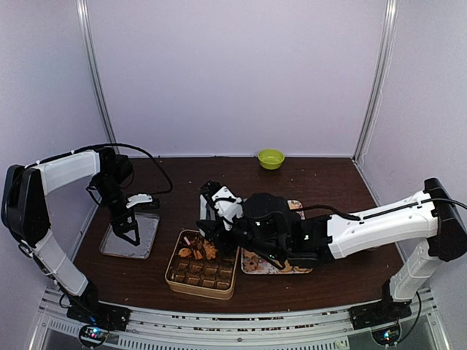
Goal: Pack the cookies
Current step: Place the fake cookies in the empty pocket of the box.
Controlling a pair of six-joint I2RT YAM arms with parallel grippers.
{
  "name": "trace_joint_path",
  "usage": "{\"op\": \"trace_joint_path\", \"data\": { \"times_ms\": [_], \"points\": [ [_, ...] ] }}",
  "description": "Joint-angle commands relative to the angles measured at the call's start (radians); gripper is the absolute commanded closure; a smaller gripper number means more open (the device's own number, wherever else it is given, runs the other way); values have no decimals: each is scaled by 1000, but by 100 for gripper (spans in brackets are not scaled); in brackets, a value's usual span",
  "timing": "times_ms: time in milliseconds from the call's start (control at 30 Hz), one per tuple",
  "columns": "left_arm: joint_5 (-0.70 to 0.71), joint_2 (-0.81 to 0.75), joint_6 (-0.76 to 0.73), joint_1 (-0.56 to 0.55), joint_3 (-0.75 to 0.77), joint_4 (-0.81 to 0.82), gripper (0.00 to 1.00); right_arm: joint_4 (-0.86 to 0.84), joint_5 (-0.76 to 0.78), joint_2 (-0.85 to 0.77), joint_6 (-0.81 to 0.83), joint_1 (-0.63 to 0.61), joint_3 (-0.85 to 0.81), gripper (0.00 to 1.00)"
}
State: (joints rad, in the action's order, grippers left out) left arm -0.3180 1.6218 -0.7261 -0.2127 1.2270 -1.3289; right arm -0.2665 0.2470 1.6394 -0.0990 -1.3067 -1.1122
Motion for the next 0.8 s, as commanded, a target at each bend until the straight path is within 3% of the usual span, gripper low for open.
{"op": "trace_joint_path", "data": {
  "times_ms": [0, 300, 767],
  "points": [
    [-10, -8, -2, 6, 2, 4, 3, -53, 7, 19, 7, 7, -34, 67],
    [-10, -17, -2, 7, -4, 10, 2, -61, 31, 14, 5, 14, -23, 56],
    [-21, -10, -4, 6, -9, 8, 2, -95, 55, -71, -7, 40, 52, 63]
  ]
}}
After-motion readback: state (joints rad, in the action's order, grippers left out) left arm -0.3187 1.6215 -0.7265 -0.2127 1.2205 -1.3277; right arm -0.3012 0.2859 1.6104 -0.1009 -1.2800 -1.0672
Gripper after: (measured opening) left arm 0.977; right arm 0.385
